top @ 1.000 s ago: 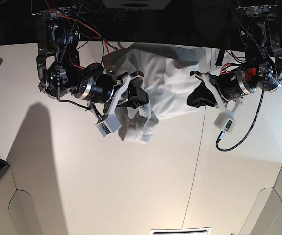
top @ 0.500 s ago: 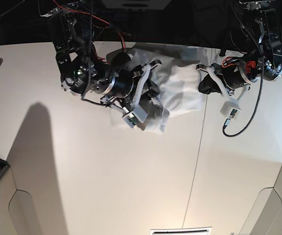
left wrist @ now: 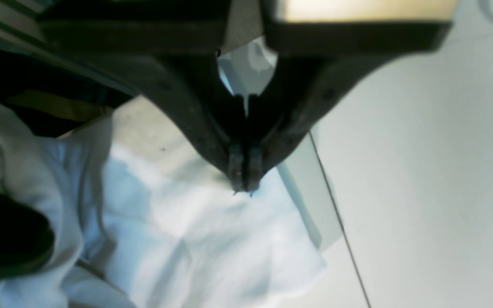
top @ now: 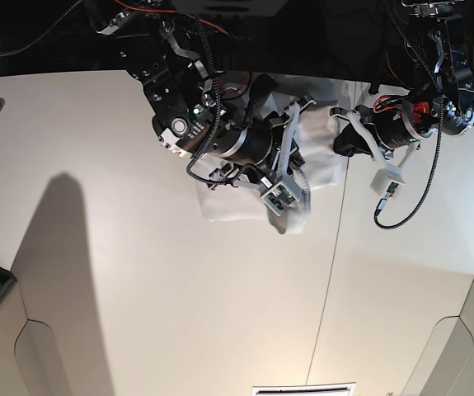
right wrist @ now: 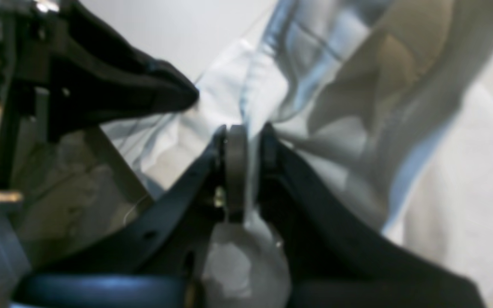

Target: Layout the t-shirt on the table in an organized manner, then fold the t-shirt properly

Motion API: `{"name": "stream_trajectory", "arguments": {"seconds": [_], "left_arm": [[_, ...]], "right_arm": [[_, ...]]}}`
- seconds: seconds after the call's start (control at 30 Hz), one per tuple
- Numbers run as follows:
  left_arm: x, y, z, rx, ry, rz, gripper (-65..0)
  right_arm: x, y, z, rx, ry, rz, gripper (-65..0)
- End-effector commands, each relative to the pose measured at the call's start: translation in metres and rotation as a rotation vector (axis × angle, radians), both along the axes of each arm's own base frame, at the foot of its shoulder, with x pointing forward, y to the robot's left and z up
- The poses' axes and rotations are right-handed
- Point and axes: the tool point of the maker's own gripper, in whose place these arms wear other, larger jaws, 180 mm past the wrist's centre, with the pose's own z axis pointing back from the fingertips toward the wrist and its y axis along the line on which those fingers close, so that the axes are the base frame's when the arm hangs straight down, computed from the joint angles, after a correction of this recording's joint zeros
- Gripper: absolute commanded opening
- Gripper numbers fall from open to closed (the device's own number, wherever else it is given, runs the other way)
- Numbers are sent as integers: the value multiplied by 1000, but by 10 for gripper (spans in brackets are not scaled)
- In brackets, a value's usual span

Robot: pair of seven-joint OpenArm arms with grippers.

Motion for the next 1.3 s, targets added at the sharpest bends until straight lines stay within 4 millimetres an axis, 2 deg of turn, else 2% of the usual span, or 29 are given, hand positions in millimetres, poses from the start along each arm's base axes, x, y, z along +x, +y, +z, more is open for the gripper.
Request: {"name": "stream_trajectory", "arguments": {"seconds": [0.0,0.17,0.2,0.3,0.37,0.73,0.87,0.97,1.13,1.27], "left_arm": [[8,0,9,-16,-41,5,-650],[8,0,9,-17,-41,5,-650],[8,0,9,-17,-41,5,-650],[8,-2,11,-29,-45,7,-650],[9,-3,12,-38,-48,7,-650],[12,-3,14,-43,-69,15,-650],[18,-2,19,-49,-102,26,-650],[20,1,24,-45,-119,34,-650],[26,20,35,-22,-156,82,-650],[35,44,59,1,-245,153,-650]], "right_arm": [[9,12,21,68,-48,0,-650],[5,18,25,97,-38,18,-650],[3,20,26,109,-37,36,-624],[-8,31,33,171,-23,105,-461],[-14,38,39,215,-10,136,-419],[-36,60,67,386,8,284,-419],[-22,60,81,385,-47,299,-421],[-7,51,85,348,-99,272,-421],[28,16,98,337,-169,142,-421],[56,-21,98,332,-186,8,-421]]}}
